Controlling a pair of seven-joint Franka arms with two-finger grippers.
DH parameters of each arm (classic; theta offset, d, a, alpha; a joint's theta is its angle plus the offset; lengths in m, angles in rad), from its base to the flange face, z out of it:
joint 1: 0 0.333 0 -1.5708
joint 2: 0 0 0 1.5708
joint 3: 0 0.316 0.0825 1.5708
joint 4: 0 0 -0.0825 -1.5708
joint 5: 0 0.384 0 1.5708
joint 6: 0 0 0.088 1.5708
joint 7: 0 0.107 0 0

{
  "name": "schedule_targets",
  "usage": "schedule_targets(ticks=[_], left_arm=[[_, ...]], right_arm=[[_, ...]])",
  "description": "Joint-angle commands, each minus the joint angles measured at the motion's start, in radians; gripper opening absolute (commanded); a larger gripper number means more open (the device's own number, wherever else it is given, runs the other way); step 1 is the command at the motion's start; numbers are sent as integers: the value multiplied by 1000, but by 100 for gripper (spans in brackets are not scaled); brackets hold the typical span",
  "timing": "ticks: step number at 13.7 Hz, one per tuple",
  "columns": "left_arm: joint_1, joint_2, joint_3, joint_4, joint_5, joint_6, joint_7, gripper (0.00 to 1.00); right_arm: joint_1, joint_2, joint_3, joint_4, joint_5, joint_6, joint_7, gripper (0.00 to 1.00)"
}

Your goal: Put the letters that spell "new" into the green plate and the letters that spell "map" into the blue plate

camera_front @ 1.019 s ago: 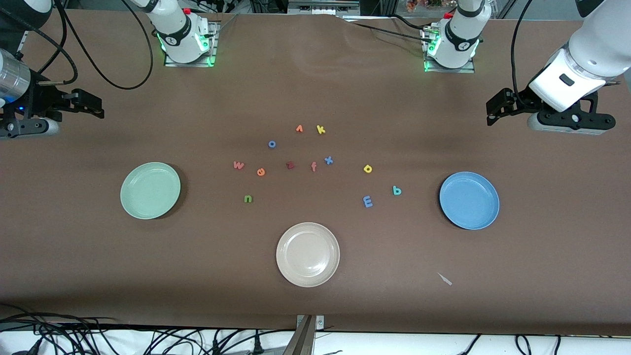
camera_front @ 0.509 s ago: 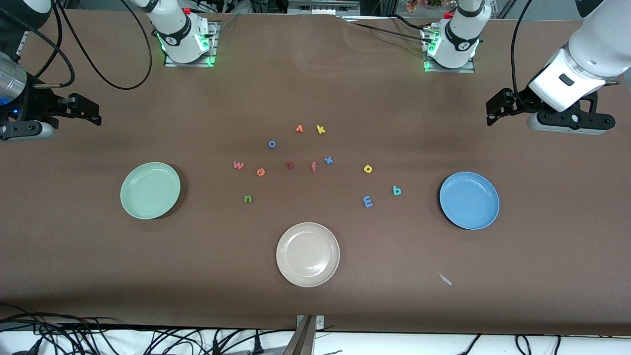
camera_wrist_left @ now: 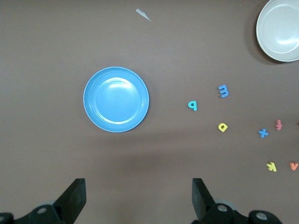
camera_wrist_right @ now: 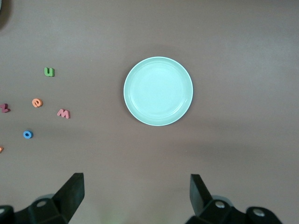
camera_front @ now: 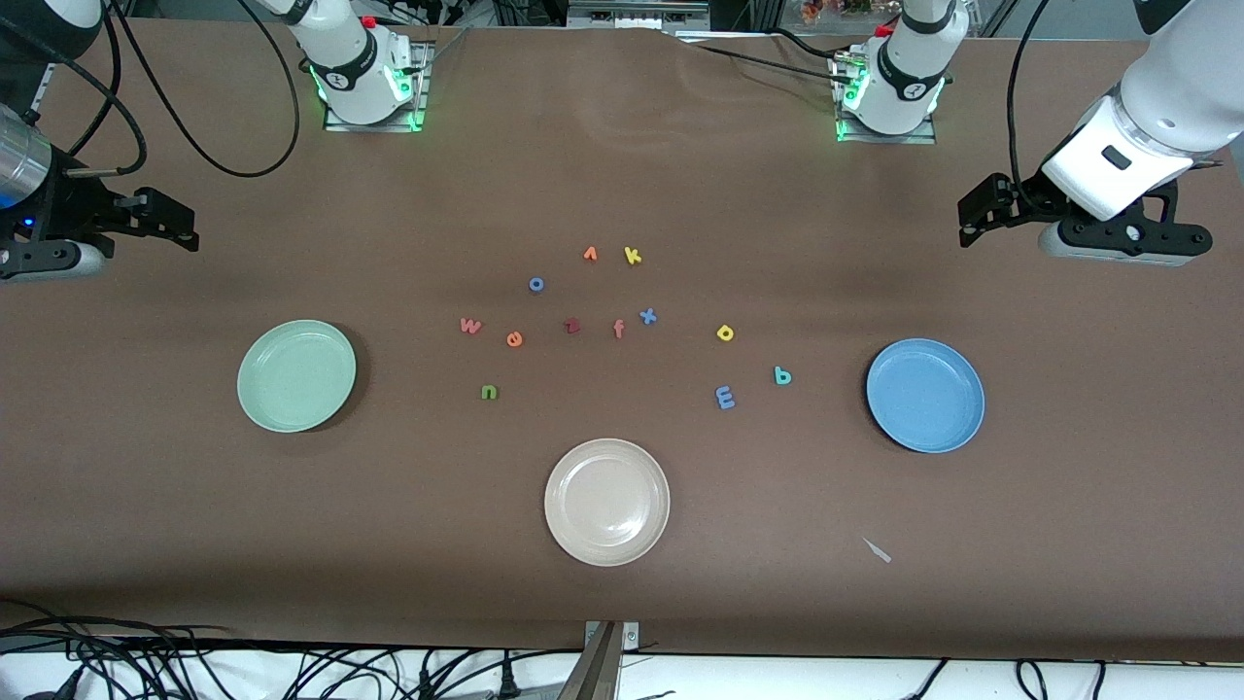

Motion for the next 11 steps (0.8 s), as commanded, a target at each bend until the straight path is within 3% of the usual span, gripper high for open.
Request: schedule_targets(ticks=[1, 11], left_arm=[[-3, -16, -1, -12, 20, -6, 20, 100], [-3, -16, -14, -12, 21, -6, 20, 100]], right_arm=[[-4, 3, -1, 7, 16, -5, 8, 100], [-4, 3, -1, 7, 16, -10, 5, 100]])
